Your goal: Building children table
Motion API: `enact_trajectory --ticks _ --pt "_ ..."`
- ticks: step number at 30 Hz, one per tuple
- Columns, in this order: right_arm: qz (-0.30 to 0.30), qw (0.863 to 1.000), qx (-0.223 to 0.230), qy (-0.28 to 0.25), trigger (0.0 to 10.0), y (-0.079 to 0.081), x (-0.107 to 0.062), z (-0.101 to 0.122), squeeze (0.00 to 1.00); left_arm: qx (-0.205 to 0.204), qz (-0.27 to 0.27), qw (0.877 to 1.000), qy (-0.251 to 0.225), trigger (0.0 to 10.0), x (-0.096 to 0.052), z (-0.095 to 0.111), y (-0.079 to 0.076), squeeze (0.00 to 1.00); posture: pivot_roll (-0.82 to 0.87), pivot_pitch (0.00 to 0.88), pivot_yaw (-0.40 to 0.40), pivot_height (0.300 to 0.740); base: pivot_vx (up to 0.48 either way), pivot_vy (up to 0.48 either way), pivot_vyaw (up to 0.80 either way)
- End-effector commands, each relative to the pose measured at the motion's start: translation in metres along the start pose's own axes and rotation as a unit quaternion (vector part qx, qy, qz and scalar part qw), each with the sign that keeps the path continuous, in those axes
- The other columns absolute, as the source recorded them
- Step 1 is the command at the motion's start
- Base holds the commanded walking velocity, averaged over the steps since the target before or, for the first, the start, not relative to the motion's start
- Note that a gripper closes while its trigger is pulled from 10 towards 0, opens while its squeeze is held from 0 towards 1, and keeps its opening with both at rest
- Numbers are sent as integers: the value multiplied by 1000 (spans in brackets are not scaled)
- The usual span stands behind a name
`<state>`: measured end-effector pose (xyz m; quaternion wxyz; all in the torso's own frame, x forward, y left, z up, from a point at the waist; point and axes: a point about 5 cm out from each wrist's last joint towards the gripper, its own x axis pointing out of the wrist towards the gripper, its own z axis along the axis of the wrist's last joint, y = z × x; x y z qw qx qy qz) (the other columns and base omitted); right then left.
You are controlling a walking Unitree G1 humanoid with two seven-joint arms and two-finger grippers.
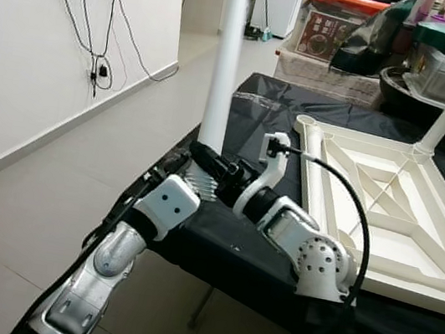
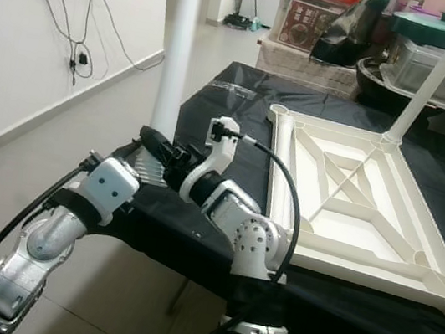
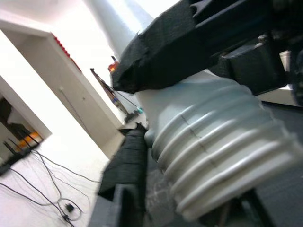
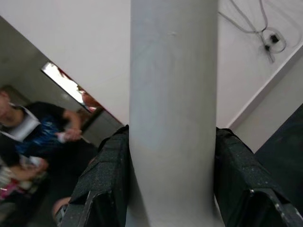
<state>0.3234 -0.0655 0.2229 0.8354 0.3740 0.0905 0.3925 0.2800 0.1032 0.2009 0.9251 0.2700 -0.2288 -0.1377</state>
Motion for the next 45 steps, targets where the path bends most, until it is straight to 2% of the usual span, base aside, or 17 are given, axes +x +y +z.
enact_trajectory --ticks 1,2,4,8,17,18,22,23,24,25,26,27,28,35,41,42,45 --pt "8 997 73 4 0 6 10 -28 0 21 53 998 8 0 1 -4 22 0 82 0 -59 740 0 0 0" --pt "-10 990 133 -33 0 2 12 -21 0 30 67 997 8 0 0 -5 30 0 86 0 -63 740 0 0 0" --pt "-10 990 133 -33 0 2 12 -21 0 30 67 997 8 0 0 -5 30 0 86 0 -63 740 0 0 0" --pt "-29 981 177 -73 0 -3 13 -10 0 41 77 996 5 0 -2 -7 35 0 87 0 -67 740 0 0 0" --pt "-23 981 175 -83 0 -4 12 2 0 43 64 997 -2 0 -10 -7 37 0 89 0 -71 740 0 0 0" --pt "-31 982 170 -81 10000 -6 12 3 0 42 60 997 -3 0 -11 -6 37 0 91 0 -72 740 0 0 0" --pt "-42 981 172 -78 10000 -10 12 4 0 35 52 998 -5 0 -14 -6 37 0 93 0 -74 740 0 0 0" --pt "-41 981 172 -82 10000 -11 12 6 635 30 47 998 -6 0 -15 -5 36 0 94 0 -73 740 0 0 0" --pt "-44 981 171 -83 10000 -13 12 8 1000 26 40 999 -9 0 -17 -3 34 0 95 0 -75 740 0 0 0" --pt "-46 981 171 -84 10000 -14 12 10 1000 24 36 999 -11 0 -17 -2 33 0 95 0 -75 740 0 0 0" --pt "-46 980 174 -82 10000 -15 12 11 859 19 31 999 -13 0 -18 0 31 0 96 0 -77 740 0 0 0" --pt "-46 980 174 -82 10000 -15 12 11 859 19 31 999 -13 0 -18 0 31 0 96 0 -77 740 0 0 0" --pt "-43 980 177 -80 10000 -16 13 13 0 15 25 999 -15 0 -19 1 28 0 95 0 -76 740 0 0 0" --pt "8 985 171 -32 10000 -10 14 8 0 -7 7 1000 -25 0 -22 7 20 0 93 0 -73 740 0 0 0" --pt "14 982 187 -21 10000 -13 15 8 0 -24 -9 999 -33 0 -22 12 16 0 94 0 -75 740 0 0 0" --pt "34 982 187 4 10000 -11 15 6 0 -30 -30 998 -41 0 -24 16 12 0 95 0 -76 740 0 0 0" --pt "37 982 183 19 10000 -11 15 4 0 -37 -47 997 -45 0 -26 18 7 0 96 0 -74 740 0 0 0"
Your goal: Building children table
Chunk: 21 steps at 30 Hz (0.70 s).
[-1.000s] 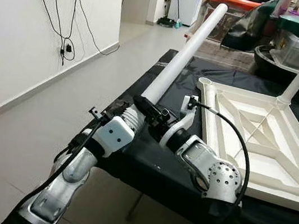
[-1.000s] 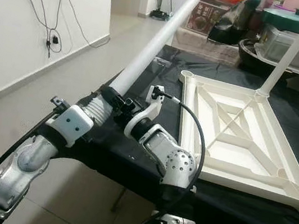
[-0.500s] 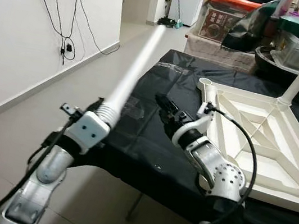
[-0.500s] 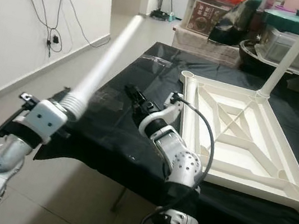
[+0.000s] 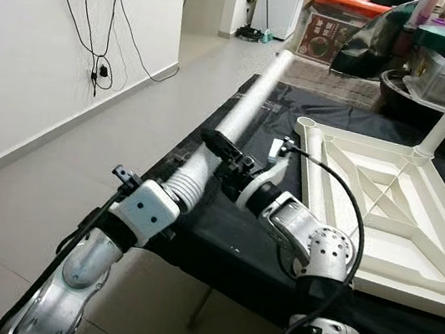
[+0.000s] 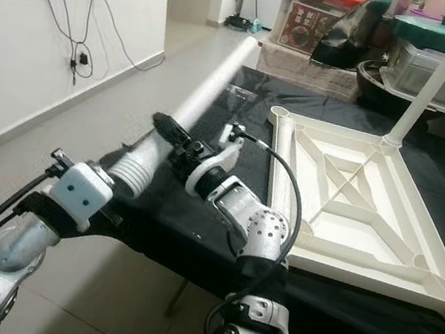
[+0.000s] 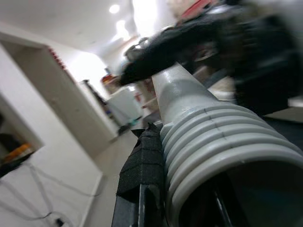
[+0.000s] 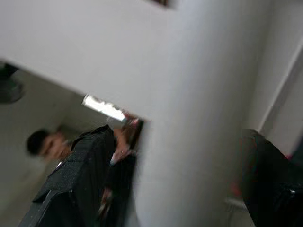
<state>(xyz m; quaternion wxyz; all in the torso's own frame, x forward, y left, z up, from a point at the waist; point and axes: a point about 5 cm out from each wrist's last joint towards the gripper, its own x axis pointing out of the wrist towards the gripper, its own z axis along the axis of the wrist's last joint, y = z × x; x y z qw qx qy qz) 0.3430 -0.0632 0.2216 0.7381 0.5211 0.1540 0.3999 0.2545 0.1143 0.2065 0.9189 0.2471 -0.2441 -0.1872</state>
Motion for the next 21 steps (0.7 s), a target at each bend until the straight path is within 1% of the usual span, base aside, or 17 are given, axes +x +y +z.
enact_trajectory --ticks 1,2,3,4,5,6,8,9,11,16,18,21 --pt "-3 1000 -2 14 10000 -1 1 -2 0 -12 -17 1000 -14 0 -2 7 -5 0 96 0 -74 740 0 0 0" --pt "-3 1000 -2 14 10000 -1 1 -2 0 -12 -17 1000 -14 0 -2 7 -5 0 96 0 -74 740 0 0 0" --pt "-5 1000 1 17 10000 -2 2 -3 0 -20 -30 999 -17 0 -3 9 -10 0 98 0 -75 740 0 0 0" --pt "-5 1000 1 17 10000 -2 2 -3 0 -20 -30 999 -17 0 -3 9 -10 0 98 0 -75 740 0 0 0" --pt "-7 1000 5 22 10000 -3 2 -3 0 -28 -45 998 -18 0 -5 11 -15 0 98 0 -74 740 0 0 0" --pt "-7 1000 5 22 10000 -3 2 -3 0 -28 -45 998 -18 0 -5 11 -15 0 98 0 -74 740 0 0 0" --pt "-8 999 9 36 10000 -5 4 -3 0 -41 -74 996 -20 0 -11 14 -26 0 102 0 -78 740 0 0 0" --pt "-8 999 9 36 10000 -5 4 -3 0 -41 -74 996 -20 0 -11 14 -26 0 102 0 -78 740 0 0 0" --pt "-9 999 15 47 10000 -6 4 -4 0 -48 -85 995 -22 0 -14 17 -31 0 101 0 -77 740 0 0 0" --pt "-11 998 25 63 10000 -9 4 -5 0 -58 -95 994 -24 0 -17 20 -35 0 100 0 -78 740 0 0 0" --pt "-11 998 25 63 10000 -9 4 -5 0 -58 -95 994 -24 0 -17 20 -35 0 100 0 -78 740 0 0 0" --pt "-7 997 27 77 10000 -9 5 -6 0 -66 -105 992 -24 0 -19 21 -39 0 101 0 -77 740 0 0 0"
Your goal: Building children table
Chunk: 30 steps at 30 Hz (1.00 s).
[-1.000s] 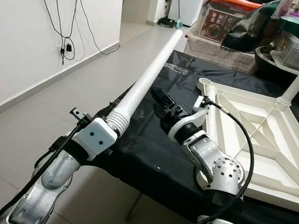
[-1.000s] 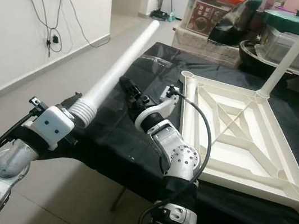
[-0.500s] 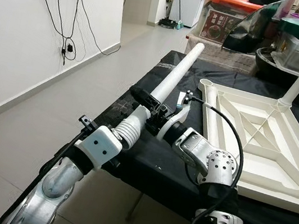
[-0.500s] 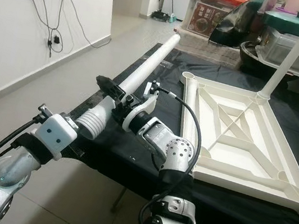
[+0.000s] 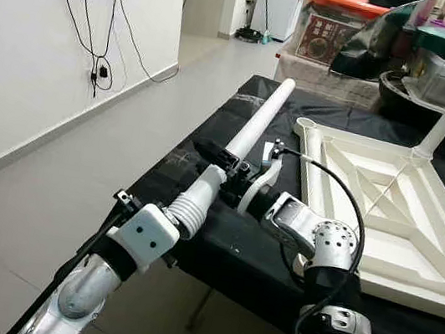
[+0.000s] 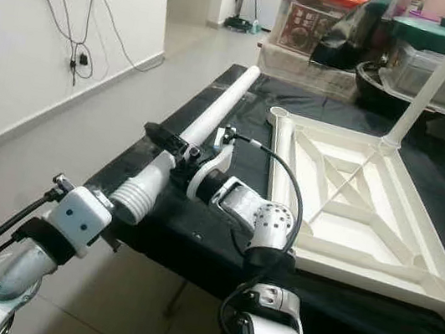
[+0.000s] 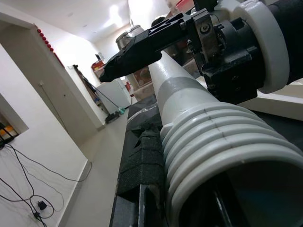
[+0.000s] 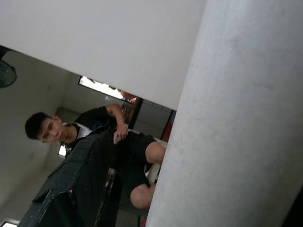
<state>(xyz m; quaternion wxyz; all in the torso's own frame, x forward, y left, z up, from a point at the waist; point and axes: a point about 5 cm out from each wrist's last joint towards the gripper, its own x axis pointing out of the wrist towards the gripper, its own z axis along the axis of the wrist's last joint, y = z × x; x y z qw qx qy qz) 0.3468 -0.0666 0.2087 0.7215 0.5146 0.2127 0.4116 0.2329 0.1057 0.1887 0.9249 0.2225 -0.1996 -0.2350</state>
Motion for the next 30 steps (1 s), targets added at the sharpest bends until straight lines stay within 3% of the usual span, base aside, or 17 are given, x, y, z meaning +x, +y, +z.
enact_trajectory --ticks 1,8,9,18,19,20,21,30 --pt "11 1000 1 28 10000 5 8 -6 0 -20 -64 997 -48 0 1 19 -21 0 99 0 -76 740 0 0 0" --pt "17 999 1 51 10000 6 9 -9 0 -31 -76 995 -49 0 -1 22 -27 0 100 0 -79 740 0 0 0" --pt "20 998 0 59 0 5 9 -10 0 -37 -82 995 -50 0 -3 23 -31 0 97 0 -77 740 0 0 0" --pt "15 998 -3 59 0 3 9 -8 0 -45 -85 994 -48 0 -5 25 -36 0 99 0 -79 740 0 0 0" --pt "13 998 -1 57 2078 2 9 -7 0 -47 -87 994 -48 0 -6 25 -38 0 99 0 -78 740 0 0 0" --pt "13 998 -1 57 2078 2 9 -7 0 -47 -87 994 -48 0 -6 25 -38 0 99 0 -78 740 0 0 0" --pt "13 998 -2 58 10000 3 10 -6 0 -50 -88 994 -48 0 -6 26 -39 0 100 0 -79 740 0 0 0" --pt "15 998 -11 60 10000 4 12 -6 0 -57 -97 993 -47 0 -8 27 -44 0 99 0 -77 740 0 0 0"
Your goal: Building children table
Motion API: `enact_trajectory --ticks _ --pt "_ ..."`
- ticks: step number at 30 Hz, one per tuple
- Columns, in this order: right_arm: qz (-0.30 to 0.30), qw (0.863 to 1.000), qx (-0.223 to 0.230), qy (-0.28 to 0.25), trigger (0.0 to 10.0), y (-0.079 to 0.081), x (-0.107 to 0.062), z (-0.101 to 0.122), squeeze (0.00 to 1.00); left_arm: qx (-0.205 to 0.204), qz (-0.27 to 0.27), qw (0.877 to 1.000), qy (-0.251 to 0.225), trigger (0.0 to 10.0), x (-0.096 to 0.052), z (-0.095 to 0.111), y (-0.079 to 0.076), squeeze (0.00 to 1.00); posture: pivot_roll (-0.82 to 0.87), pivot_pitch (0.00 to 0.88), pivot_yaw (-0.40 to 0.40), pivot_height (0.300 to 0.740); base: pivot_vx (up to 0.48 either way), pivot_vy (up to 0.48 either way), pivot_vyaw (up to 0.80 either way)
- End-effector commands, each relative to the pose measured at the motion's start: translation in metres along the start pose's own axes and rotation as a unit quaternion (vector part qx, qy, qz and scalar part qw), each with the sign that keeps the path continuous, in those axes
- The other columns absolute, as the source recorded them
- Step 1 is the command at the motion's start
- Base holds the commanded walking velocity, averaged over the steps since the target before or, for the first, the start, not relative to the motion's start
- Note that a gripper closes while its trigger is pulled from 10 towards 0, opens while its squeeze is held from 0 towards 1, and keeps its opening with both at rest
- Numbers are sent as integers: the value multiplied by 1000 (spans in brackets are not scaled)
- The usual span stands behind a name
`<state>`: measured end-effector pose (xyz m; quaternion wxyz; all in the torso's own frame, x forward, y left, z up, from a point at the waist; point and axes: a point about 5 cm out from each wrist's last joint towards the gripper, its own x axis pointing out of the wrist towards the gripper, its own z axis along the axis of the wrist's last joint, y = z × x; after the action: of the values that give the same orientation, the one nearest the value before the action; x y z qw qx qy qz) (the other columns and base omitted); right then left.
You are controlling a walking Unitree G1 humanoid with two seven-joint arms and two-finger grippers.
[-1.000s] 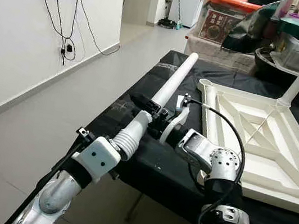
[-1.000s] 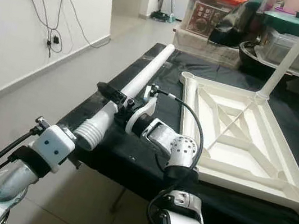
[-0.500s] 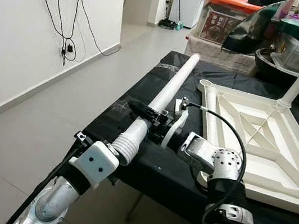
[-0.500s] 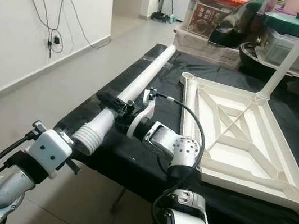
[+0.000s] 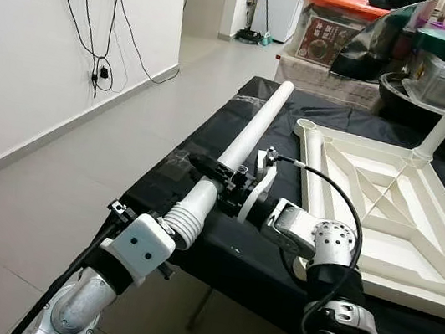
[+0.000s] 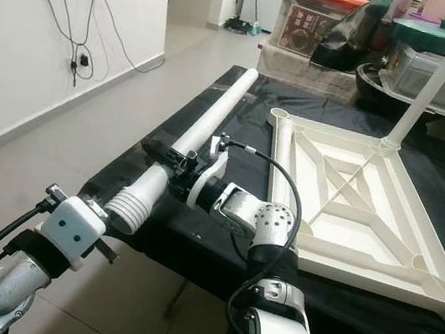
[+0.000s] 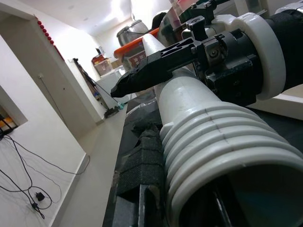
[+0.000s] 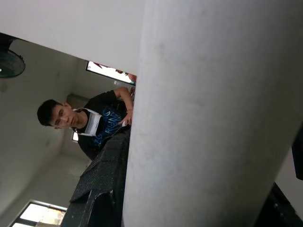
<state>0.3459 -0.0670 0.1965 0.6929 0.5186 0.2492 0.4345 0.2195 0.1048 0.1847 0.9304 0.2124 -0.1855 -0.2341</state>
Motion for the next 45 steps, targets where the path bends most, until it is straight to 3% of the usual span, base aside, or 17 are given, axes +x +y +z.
enact_trajectory --ticks 1,10,11,13,14,17,18,25,26,27,28,40,41,42,43,45 --pt "3 999 -39 19 10000 14 15 0 0 -43 -99 992 -57 0 3 23 -38 0 99 0 -77 740 0 0 0" --pt "11 998 -59 4 10000 19 17 5 0 -45 -96 993 -56 0 3 23 -37 0 99 0 -81 740 0 0 0" --pt "17 998 -64 3 10000 21 18 5 929 -45 -96 993 -56 0 3 24 -37 0 101 0 -81 740 0 0 0" --pt "21 998 -67 2 10000 22 18 4 929 -44 -96 993 -56 0 3 24 -38 0 101 0 -81 740 0 0 0" --pt "25 997 -69 5 10000 23 19 3 1000 -45 -96 993 -56 0 3 24 -38 0 101 0 -82 740 0 0 0" --pt "23 997 -69 8 10000 23 20 2 1000 -45 -96 993 -56 0 3 24 -38 0 101 0 -82 740 0 0 0" --pt "25 998 -65 11 10000 23 21 2 0 -46 -96 993 -56 0 3 24 -38 0 102 0 -82 740 0 0 0" --pt "30 998 -49 23 10000 24 21 0 0 -50 -95 993 -56 0 3 25 -38 0 100 0 -81 740 0 0 0" --pt "32 998 -51 26 9059 24 22 -1 0 -52 -97 992 -56 0 3 25 -39 0 101 0 -80 740 0 0 0" --pt "33 998 -52 29 9059 24 22 -2 0 -53 -98 992 -56 0 3 25 -39 0 101 0 -80 740 0 0 0" --pt "33 998 -52 31 0 24 22 -2 0 -53 -99 992 -56 0 3 25 -40 0 96 0 -78 740 0 0 0" --pt "31 998 -48 27 0 24 23 0 0 -54 -98 992 -50 0 3 23 -41 0 98 0 -80 740 0 0 0" --pt "31 998 -49 25 0 24 22 1 0 -59 -94 993 -32 8980 3 19 -40 0 97 0 -78 740 0 0 0" --pt "30 998 -49 24 0 24 22 2 0 -64 -91 994 -22 8980 3 17 -40 0 97 0 -78 740 0 0 0" --pt "30 998 -49 24 0 24 22 2 0 -67 -90 994 -15 10000 3 16 -40 0 97 0 -78 740 0 0 0" --pt "30 998 -50 22 0 24 22 3 0 -73 -90 993 -9 10000 3 14 -40 0 97 0 -79 740 0 0 0"
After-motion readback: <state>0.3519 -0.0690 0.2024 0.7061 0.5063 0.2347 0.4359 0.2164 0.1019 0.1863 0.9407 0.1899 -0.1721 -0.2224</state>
